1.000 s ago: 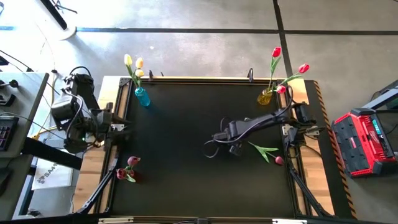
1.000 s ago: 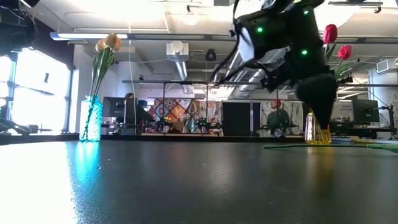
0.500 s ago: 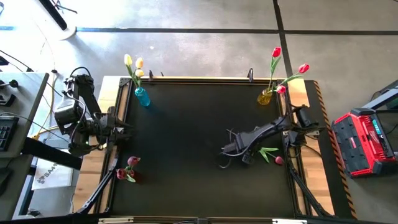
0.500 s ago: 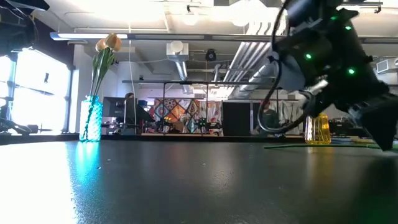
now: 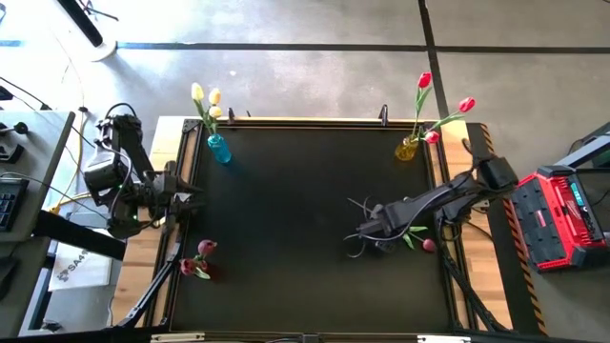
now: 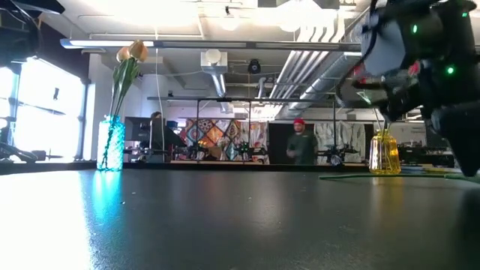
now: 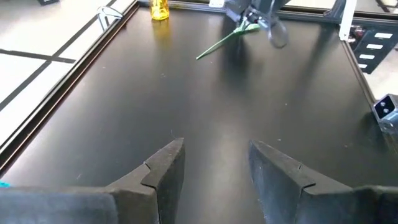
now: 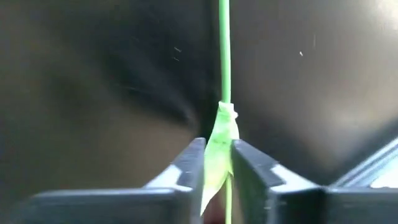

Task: Sort flowers into vase by color
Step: Put the dark red tulip into the red vase

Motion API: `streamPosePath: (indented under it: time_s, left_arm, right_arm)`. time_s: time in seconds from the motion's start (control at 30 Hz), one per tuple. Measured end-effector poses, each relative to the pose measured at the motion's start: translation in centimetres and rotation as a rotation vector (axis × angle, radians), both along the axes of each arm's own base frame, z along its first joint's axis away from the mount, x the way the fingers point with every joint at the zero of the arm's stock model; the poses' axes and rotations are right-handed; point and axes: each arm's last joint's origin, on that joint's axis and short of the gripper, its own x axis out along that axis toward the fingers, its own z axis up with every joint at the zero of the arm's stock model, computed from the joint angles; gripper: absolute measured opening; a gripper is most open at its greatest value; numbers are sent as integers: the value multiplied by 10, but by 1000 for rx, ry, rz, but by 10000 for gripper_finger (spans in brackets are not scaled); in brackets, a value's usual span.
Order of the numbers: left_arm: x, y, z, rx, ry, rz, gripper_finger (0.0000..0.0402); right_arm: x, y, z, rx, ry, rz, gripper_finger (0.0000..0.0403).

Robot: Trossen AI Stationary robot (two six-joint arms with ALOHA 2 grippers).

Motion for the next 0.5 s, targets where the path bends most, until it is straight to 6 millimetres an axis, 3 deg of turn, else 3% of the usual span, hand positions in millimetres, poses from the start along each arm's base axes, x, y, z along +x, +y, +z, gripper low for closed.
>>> streamPosePath:
  time_s: [0.13,0.3,0.5]
  left_arm:
    - [1,1,0,7,6,11,160]
    - [2,1,0,22,10,18,160]
    - [2,2,0,23,11,25,160]
  right_arm:
    - [-1,3,10,11,-77,6,8]
    - [1,5,19,29,-180,-12,21]
    - [3,6,30,-39,-334,-104,2]
